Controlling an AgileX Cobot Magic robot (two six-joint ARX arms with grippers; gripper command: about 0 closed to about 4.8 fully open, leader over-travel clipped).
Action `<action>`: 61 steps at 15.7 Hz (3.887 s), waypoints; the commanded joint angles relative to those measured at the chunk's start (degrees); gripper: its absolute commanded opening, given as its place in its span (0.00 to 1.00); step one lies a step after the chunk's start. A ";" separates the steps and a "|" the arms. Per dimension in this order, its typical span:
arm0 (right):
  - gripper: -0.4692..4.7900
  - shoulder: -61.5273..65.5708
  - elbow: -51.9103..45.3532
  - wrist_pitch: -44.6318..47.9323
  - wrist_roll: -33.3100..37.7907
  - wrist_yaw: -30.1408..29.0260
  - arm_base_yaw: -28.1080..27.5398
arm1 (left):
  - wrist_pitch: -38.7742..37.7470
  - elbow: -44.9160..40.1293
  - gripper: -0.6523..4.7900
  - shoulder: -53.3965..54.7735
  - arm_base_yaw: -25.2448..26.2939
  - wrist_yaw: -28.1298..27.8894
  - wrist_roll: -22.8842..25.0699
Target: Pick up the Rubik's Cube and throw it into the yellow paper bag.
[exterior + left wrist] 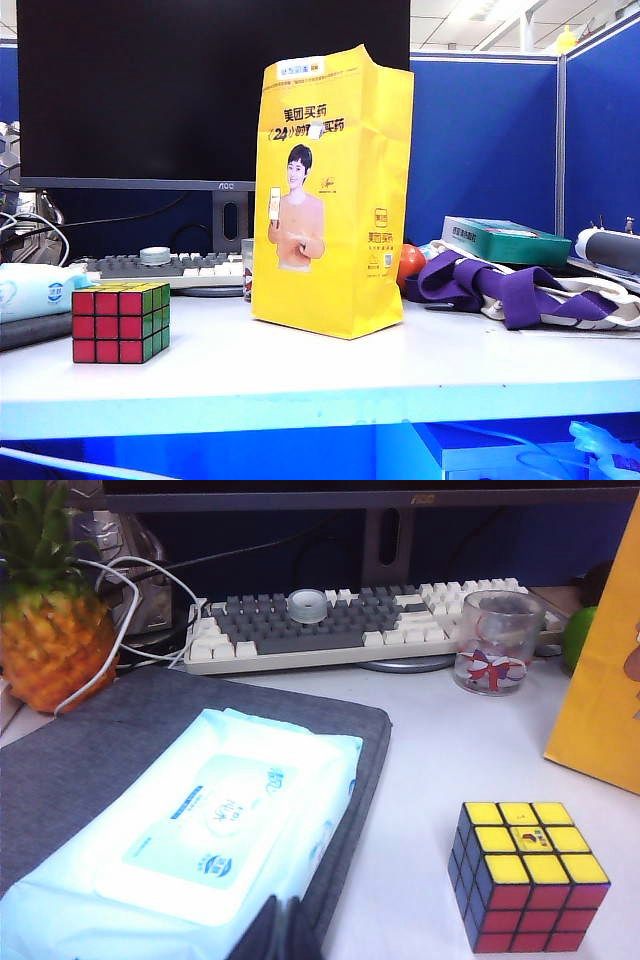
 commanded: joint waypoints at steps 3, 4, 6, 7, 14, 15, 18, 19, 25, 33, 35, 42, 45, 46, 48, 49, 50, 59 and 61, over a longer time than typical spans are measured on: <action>0.09 -0.04 -0.50 0.55 0.22 0.02 0.00 | 0.33 0.22 0.16 -0.04 0.07 -0.15 -0.15; 0.09 -0.04 -0.50 0.55 0.20 0.07 0.00 | 0.33 0.22 0.16 -0.04 0.07 -0.15 -0.15; 0.09 -0.04 -0.50 0.85 0.24 0.09 0.02 | 3.34 0.22 0.16 -0.04 0.07 4.17 -8.72; 0.09 -0.04 -0.48 1.18 0.26 -0.09 0.02 | 7.50 0.22 0.16 -0.04 0.02 10.86 -12.37; 0.09 0.07 3.41 5.73 0.61 0.55 0.04 | 8.52 17.16 0.16 17.05 0.00 20.24 -15.06; 0.09 0.66 4.83 5.73 0.33 0.57 0.04 | 7.45 21.55 0.16 22.77 0.00 21.70 -14.01; 0.09 4.20 9.07 5.11 0.24 0.31 0.04 | -3.67 38.95 0.16 39.89 0.00 23.39 -8.85; 0.09 5.79 10.69 3.89 0.24 0.07 0.04 | -9.14 44.83 0.16 44.50 0.00 23.21 -7.34; 0.09 22.97 23.23 -6.54 0.26 -5.84 0.04 | -36.98 68.87 1.00 63.54 0.00 20.33 -0.39; 0.09 45.59 33.29 -6.84 0.46 -29.11 0.11 | -48.41 72.41 1.00 82.14 -13.25 10.69 -8.24; 0.09 49.13 33.57 -8.87 0.66 -36.81 0.13 | -49.68 74.88 1.00 86.55 -19.26 -2.95 -7.54; 0.09 50.64 33.59 -11.93 -0.17 -52.37 7.69 | -49.79 76.15 1.00 92.45 -19.98 -2.78 -6.56; 0.09 50.69 33.59 -12.17 -1.38 -49.57 10.80 | -48.85 76.15 1.00 92.78 -19.98 -1.53 -7.67; 0.09 50.69 33.59 -12.11 -1.46 -49.57 10.86 | -48.39 76.15 1.00 93.33 -19.98 -1.53 -8.04; 0.09 50.73 33.59 -12.17 -2.27 -48.68 10.88 | -47.60 76.15 1.00 95.73 -19.98 -1.68 -10.78; 0.09 50.73 33.59 -12.37 -3.23 -46.77 10.86 | -47.43 76.15 1.00 97.13 -19.98 -1.62 -12.09; 0.09 50.73 33.59 -12.68 -4.00 -45.40 10.86 | -47.60 76.15 1.00 98.29 -19.98 -1.66 -13.25; 0.09 51.08 33.59 -14.01 -4.55 -45.35 10.88 | -45.79 76.15 1.00 107.73 -19.98 -2.03 -16.83; 0.09 51.08 33.59 -13.99 -4.55 -45.33 10.88 | -45.44 76.17 1.00 107.71 -19.98 -1.40 -16.83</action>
